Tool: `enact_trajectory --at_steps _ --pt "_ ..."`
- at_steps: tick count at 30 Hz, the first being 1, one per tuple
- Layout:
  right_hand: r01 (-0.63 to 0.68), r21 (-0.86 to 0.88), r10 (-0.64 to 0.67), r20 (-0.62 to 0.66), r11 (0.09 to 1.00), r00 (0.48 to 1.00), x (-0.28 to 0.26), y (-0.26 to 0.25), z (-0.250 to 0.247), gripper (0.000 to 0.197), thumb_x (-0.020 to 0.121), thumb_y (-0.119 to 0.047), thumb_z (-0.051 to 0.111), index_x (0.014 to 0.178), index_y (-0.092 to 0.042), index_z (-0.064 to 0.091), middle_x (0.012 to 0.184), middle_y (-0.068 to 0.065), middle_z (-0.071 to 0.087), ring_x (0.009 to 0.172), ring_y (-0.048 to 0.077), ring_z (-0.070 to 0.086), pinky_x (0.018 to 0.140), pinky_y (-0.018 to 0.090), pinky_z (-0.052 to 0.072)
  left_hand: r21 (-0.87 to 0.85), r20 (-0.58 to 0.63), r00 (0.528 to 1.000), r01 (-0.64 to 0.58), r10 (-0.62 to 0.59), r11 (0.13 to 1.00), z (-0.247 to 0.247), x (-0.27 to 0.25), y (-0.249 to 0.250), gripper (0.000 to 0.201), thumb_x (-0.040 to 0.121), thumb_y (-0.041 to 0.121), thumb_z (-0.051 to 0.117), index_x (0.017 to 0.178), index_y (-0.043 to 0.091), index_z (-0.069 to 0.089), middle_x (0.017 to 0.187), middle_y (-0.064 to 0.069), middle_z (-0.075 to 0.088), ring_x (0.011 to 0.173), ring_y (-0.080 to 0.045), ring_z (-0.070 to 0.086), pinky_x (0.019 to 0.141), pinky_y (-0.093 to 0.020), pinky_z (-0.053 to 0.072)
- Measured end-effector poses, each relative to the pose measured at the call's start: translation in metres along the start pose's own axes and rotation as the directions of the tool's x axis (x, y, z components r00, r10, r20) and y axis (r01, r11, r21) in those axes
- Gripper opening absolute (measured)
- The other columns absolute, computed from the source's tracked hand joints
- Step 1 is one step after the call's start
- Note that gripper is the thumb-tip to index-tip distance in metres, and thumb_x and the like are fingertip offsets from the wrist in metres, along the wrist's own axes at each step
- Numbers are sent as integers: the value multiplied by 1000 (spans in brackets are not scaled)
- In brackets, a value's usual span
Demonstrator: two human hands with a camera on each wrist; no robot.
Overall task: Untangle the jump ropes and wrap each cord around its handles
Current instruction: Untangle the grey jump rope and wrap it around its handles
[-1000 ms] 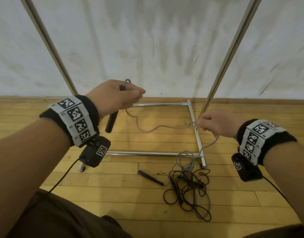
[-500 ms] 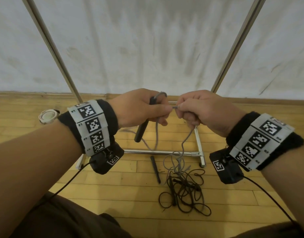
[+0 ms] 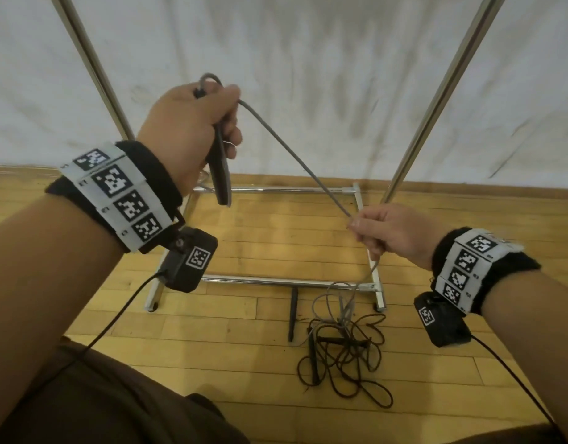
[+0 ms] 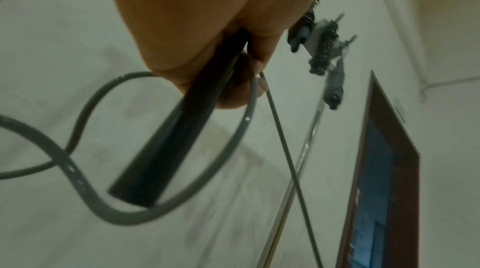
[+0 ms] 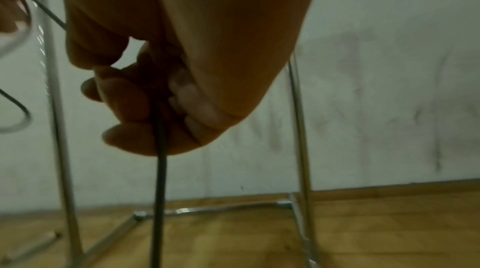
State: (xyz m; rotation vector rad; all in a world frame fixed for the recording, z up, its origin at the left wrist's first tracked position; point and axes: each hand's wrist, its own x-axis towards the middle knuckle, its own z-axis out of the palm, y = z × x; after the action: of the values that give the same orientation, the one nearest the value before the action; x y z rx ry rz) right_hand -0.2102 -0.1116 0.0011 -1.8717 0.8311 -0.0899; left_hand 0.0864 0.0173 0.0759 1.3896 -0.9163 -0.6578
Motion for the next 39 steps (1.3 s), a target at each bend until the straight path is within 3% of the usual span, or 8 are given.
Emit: enact_trajectory --at_steps 6,8,11,17,21,27,32,39 --pt "-211 -292 221 2 933 975 3 38 -9 41 103 -43 53 82 -11 66 59 0 57 53 16 59 72 34 54 238 147 976 124 -162 963 -2 -3 -26 18 100 39 66 93 29 78 98 1 79 91 -23 79 81 -43 62" --pt "-223 -454 249 -1 863 968 4 38 -9 41 103 -47 52 82 -15 66 58 -2 59 53 14 65 71 33 51 341 174 955 171 -240 925 1 -6 -36 23 97 43 66 113 29 76 111 7 79 99 -15 78 92 -42 62" --pt "-166 -509 197 7 845 980 5 19 -3 37 102 -48 52 84 -20 69 61 -3 61 55 10 61 76 36 56 400 246 933 150 -264 904 9 -10 -38 17 101 36 66 112 33 78 111 10 80 104 -9 76 101 -42 59" --pt "35 -205 -25 52 978 998 -1 -50 16 27 102 -30 58 86 -11 69 56 -3 53 53 12 52 62 32 54 502 498 811 19 -307 865 41 -27 -34 25 95 46 66 117 40 77 118 8 78 112 -16 74 103 -48 57" --pt "155 -12 -155 -10 988 988 -11 -71 12 23 99 -14 57 81 -4 67 55 2 49 51 17 50 59 33 47 473 627 732 -84 -268 877 50 -36 -30 24 107 34 59 95 25 78 97 1 80 88 -16 75 86 -40 64" --pt "192 121 -188 -44 974 981 -11 -56 5 23 104 -14 53 89 -3 66 62 6 49 56 18 48 60 31 51 333 512 857 -133 -61 933 47 -26 -13 32 95 47 60 70 29 70 71 -1 71 66 -14 62 68 -27 50" --pt "165 128 -159 -55 978 986 -6 -30 -2 20 105 -11 52 92 -1 64 63 4 50 57 16 50 61 28 53 163 244 970 -53 12 985 29 -11 -7 28 92 42 67 69 28 74 73 -2 68 71 -25 63 68 -36 50" --pt "-35 64 36 -23 997 999 -2 15 -10 23 105 -19 54 96 -1 66 66 3 57 59 15 57 64 28 56 -70 -45 999 8 -11 998 6 3 -3 32 95 28 68 63 24 70 66 1 61 60 -18 57 57 -29 47"
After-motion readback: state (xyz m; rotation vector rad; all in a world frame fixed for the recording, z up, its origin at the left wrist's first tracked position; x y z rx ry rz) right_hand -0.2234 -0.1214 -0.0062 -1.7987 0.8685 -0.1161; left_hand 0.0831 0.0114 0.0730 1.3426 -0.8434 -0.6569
